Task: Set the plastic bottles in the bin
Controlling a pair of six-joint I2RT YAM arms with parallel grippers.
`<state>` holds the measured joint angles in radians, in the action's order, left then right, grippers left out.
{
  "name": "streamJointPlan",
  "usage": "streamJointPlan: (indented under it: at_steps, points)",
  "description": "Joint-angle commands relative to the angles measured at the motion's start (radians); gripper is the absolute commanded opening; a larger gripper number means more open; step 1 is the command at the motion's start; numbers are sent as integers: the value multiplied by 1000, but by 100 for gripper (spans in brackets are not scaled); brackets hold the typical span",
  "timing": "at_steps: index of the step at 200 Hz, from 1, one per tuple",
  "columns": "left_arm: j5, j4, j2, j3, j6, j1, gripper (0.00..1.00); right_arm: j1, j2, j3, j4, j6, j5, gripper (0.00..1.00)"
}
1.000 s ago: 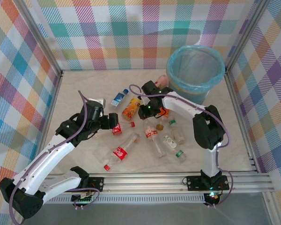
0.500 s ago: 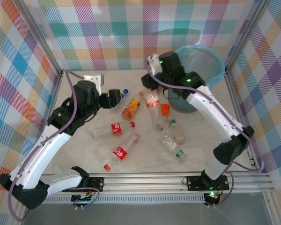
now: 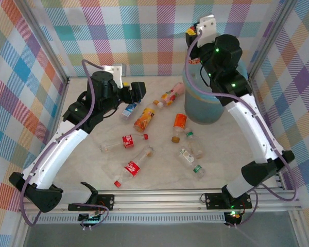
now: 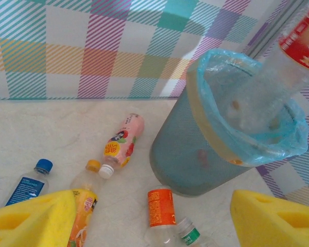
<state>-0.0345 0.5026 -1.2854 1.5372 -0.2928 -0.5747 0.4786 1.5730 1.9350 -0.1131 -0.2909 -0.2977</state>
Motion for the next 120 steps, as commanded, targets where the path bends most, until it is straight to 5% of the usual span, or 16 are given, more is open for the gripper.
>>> streamJointPlan:
  at_steps: [1, 51, 120]
  points:
    - [0, -35, 25, 0, -11, -7, 78, -22, 33, -38, 204, -108, -52, 11]
    - [-29, -44, 52, -55, -19, -7, 78, -37, 104, -128, 312, -147, -79, 14]
    - [-62, -30, 65, -83, -9, -7, 81, -67, 98, -232, 278, -33, -82, 53]
